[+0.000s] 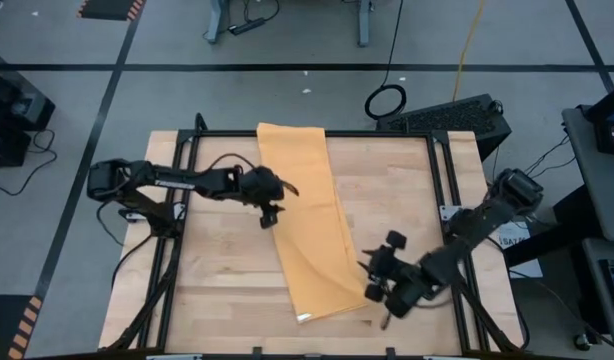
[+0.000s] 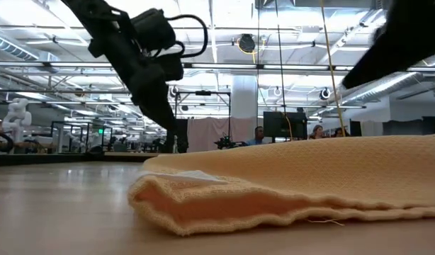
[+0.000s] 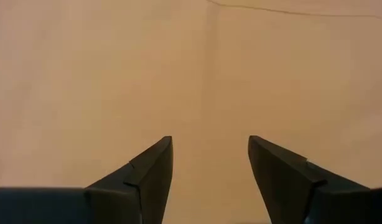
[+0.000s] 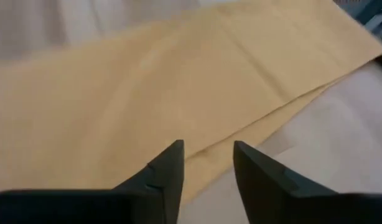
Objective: Roll towel
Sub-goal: Fold the yellow towel
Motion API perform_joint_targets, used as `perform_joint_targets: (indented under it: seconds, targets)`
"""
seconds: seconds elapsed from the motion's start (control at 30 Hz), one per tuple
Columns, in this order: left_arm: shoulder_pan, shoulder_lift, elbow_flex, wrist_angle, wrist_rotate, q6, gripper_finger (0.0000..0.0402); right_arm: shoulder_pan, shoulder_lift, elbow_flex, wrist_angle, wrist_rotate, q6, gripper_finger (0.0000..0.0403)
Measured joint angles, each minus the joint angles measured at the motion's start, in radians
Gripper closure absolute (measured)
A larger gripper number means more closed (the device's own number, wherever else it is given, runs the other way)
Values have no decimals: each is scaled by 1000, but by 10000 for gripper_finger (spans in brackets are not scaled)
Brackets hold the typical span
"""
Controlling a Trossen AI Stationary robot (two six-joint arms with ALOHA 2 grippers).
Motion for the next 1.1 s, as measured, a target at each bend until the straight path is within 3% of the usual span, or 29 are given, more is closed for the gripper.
perform_joint_targets:
  seconds: [0.23, 0.4, 0.5, 0.63, 0.8, 0.93, 1.1]
  targets:
    - [-285, 62, -17, 142, -134, -210, 188, -223, 0, 0, 7, -243, -477, 345]
    - [-473, 144, -22, 276, -249, -306, 188, -361, 0, -3, 68, -392, -694, 390]
    - [-548, 199, -22, 386, -281, -310, 188, -435, -1, -49, 232, -505, -767, 400]
    - [-608, 281, -21, 514, -282, -321, 188, -508, 0, -148, 469, -645, -766, 398]
    - [-634, 372, -21, 521, -283, -415, 188, -553, 0, -247, 629, -663, -687, 402]
    - [-653, 386, -15, 415, -301, -453, 188, -564, 0, -298, 630, -658, -548, 402]
    - [-672, 339, -15, 220, -297, -443, 188, -462, 0, -336, 683, -661, -411, 402]
